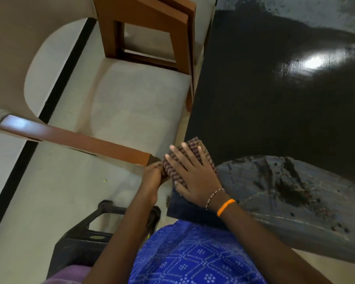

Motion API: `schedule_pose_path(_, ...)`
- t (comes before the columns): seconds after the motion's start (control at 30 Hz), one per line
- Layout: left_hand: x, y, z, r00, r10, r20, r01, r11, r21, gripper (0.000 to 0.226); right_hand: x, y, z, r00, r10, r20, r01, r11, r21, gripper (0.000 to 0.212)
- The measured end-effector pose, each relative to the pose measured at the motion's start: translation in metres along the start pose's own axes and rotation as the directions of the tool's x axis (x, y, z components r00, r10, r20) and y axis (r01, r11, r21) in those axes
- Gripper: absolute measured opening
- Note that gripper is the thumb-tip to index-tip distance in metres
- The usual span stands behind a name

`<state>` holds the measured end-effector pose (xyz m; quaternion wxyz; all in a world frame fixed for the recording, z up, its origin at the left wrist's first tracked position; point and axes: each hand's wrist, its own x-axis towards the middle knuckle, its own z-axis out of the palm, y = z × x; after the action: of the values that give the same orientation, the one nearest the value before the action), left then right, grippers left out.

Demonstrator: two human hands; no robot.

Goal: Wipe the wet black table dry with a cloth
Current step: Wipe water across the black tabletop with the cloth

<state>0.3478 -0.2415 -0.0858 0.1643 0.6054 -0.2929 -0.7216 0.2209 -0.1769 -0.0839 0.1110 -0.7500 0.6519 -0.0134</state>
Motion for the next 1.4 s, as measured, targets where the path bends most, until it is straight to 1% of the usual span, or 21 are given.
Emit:
schedule_pose_path(0.1, -0.005, -0.004, 0.006, 1.000, -0.011, 0.001, 0.011, 1.000, 0.011, 0.030, -0.005, 0.000, 0.003, 1.000, -0.005, -0.007, 0.005, 1.000, -0.012, 0.072)
schedule_pose_path(0.2, -0.008, -0.005, 0.014, 1.000, 0.024, 0.009, -0.024, 1.000, 0.000, 0.025, -0.005, 0.014, -0.003, 1.000, 0.015, -0.007, -0.015, 1.000, -0.017, 0.073)
schedule_pose_path(0.27, -0.008, -0.007, 0.016, 0.997, 0.069, 0.035, -0.071, 0.997, 0.033, 0.023, -0.012, 0.031, -0.005, 0.995, 0.093, -0.033, -0.094, 0.995, -0.035, 0.074)
schedule_pose_path(0.33, -0.007, -0.010, 0.017, 0.992, 0.114, 0.056, -0.119, 0.988, 0.101, 0.023, -0.024, 0.059, -0.009, 0.975, 0.211, -0.066, -0.214, 0.976, -0.051, 0.074)
schedule_pose_path(0.43, -0.005, -0.011, 0.017, 0.986, 0.155, 0.056, -0.162, 0.973, 0.167, 0.024, -0.051, 0.120, -0.016, 0.906, 0.418, -0.068, -0.422, 0.904, -0.069, 0.073)
schedule_pose_path(0.57, -0.004, -0.010, 0.017, 0.982, 0.179, 0.059, -0.186, 0.969, 0.162, 0.020, -0.100, 0.191, -0.024, 0.763, 0.644, -0.062, -0.646, 0.762, -0.033, 0.074)
schedule_pose_path(0.67, -0.002, -0.010, 0.016, 0.981, 0.185, 0.055, -0.191, 0.968, 0.163, 0.018, -0.110, 0.202, -0.026, 0.670, 0.740, -0.060, -0.741, 0.672, 0.005, 0.076)
schedule_pose_path(0.73, -0.001, -0.010, 0.014, 0.982, 0.179, 0.062, -0.186, 0.970, 0.157, 0.020, -0.099, 0.186, -0.023, 0.646, 0.760, -0.073, -0.761, 0.649, 0.015, 0.076)
schedule_pose_path(0.77, 0.000, -0.010, 0.013, 0.982, 0.175, 0.063, -0.183, 0.970, 0.158, 0.021, -0.092, 0.172, -0.022, 0.663, 0.745, -0.080, -0.746, 0.665, 0.015, 0.075)
schedule_pose_path(0.83, 0.000, -0.012, 0.010, 0.984, 0.170, 0.054, -0.177, 0.972, 0.152, 0.022, -0.076, 0.135, -0.017, 0.745, 0.662, -0.081, -0.664, 0.747, 0.002, 0.073)
schedule_pose_path(0.93, -0.004, -0.016, 0.009, 0.984, 0.165, 0.069, -0.173, 0.977, 0.126, 0.020, -0.049, 0.066, -0.008, 0.879, 0.469, -0.086, -0.470, 0.883, 0.003, 0.072)
schedule_pose_path(1.0, -0.009, -0.023, 0.007, 0.985, 0.158, 0.075, -0.165, 0.980, 0.109, 0.016, -0.035, 0.019, 0.000, 0.947, 0.311, -0.080, -0.311, 0.950, 0.017, 0.072)
schedule_pose_path(1.03, -0.012, -0.027, 0.006, 0.986, 0.155, 0.059, -0.160, 0.981, 0.105, 0.017, -0.032, 0.000, 0.004, 0.970, 0.236, -0.063, -0.236, 0.972, 0.013, 0.071)
schedule_pose_path(1.1, -0.019, -0.038, 0.002, 0.990, 0.140, -0.017, -0.137, 0.984, 0.117, 0.021, -0.034, -0.023, 0.010, 0.991, 0.126, -0.039, -0.126, 0.992, 0.006, 0.070)
schedule_pose_path(1.17, -0.025, -0.052, 0.000, 0.988, 0.125, -0.094, -0.115, 0.988, 0.107, 0.025, -0.042, -0.018, 0.011, 0.997, 0.061, -0.046, -0.061, 0.998, 0.009, 0.069)
schedule_pose_path(1.23, -0.032, -0.063, -0.002, 0.984, 0.129, -0.126, -0.121, 0.990, 0.070, 0.022, -0.054, 0.003, 0.008, 0.997, 0.057, -0.059, -0.058, 0.998, -0.012, 0.069)
schedule_pose_path(1.27, -0.037, -0.066, -0.002, 0.983, 0.140, -0.122, -0.134, 0.989, 0.055, 0.020, -0.061, 0.017, 0.006, 0.994, 0.089, -0.065, -0.091, 0.996, -0.025, 0.069)
schedule_pose_path(1.33, -0.043, -0.070, -0.002, 0.979, 0.185, -0.091, -0.181, 0.982, 0.055, 0.020, -0.082, 0.053, 0.003, 0.974, 0.210, -0.088, -0.215, 0.975, -0.047, 0.068)
schedule_pose_path(1.4, -0.043, -0.072, -0.004, 0.974, 0.210, -0.080, -0.204, 0.976, 0.074, 0.021, -0.108, 0.096, 0.000, 0.926, 0.362, -0.104, -0.369, 0.927, -0.059, 0.067)
